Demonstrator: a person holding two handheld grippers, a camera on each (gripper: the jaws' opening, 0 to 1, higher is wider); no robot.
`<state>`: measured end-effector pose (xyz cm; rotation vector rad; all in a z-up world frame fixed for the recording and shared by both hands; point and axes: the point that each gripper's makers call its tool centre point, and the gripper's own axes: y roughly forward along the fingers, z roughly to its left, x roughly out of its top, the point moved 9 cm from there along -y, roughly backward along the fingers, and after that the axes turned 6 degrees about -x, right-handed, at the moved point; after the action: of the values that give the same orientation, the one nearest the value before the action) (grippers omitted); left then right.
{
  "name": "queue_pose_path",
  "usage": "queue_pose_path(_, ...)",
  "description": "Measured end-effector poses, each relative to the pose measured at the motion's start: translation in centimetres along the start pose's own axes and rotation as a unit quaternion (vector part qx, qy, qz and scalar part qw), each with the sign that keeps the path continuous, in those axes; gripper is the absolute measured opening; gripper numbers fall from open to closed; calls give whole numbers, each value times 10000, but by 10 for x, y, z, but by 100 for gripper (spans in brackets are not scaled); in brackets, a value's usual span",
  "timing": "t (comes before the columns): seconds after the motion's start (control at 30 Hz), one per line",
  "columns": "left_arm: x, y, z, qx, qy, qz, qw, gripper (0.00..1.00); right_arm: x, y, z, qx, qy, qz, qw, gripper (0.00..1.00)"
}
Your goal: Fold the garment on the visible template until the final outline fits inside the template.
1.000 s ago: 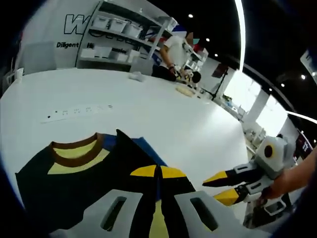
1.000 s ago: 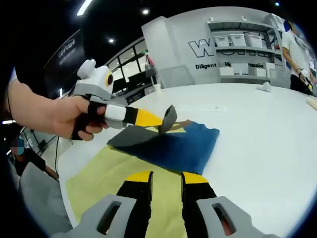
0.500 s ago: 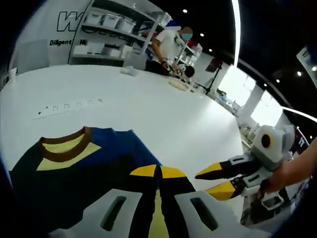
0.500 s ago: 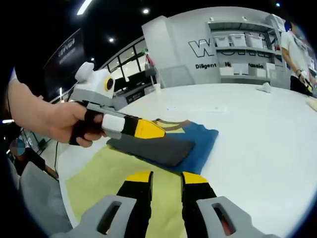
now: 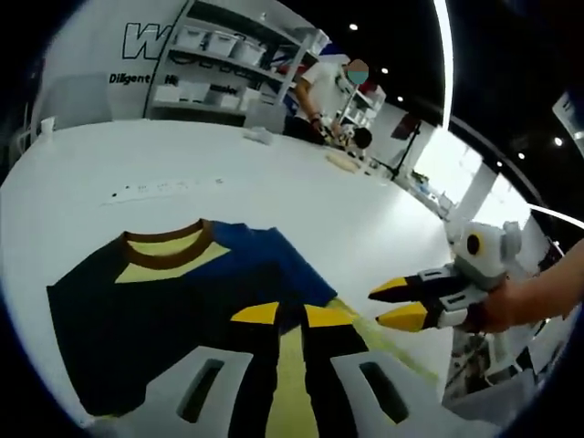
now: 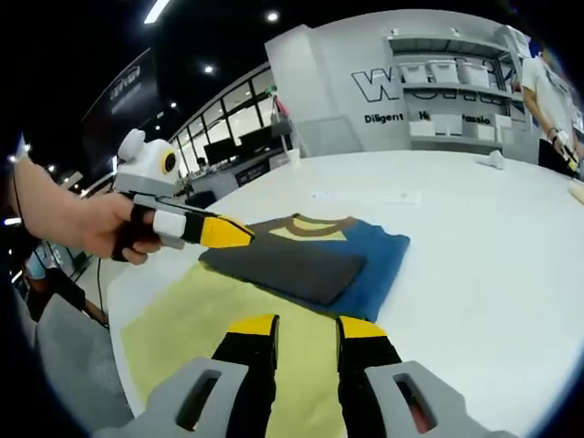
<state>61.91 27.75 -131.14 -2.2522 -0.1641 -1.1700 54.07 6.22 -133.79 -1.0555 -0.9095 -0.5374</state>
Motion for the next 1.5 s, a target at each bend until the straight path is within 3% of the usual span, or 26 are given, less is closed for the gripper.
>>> queue_pose_path(0.4,-33,-70,19,449,-107,-42,9989,11,-17,-6,3,107,29,222,9997,22)
queue_pose_path(0.67,-78,-131,27,785,-371,164,9961,11,-32,-20,7,261,-69,417,9988,23)
queue_pose_path(0.8,-98,-151,26,897,-554,379,9937,12,-39,-30,13,435,-179,566,9973,23)
queue_pose_path(1.23,-137,-176,12,733,-585,984,9907,14,-75,-71,21,726,-660,1090,9892,23)
queue_pose_path(1.5,-156,-192,5,680,-606,1560,9835,15,-91,-94,20,674,-660,1319,9868,23)
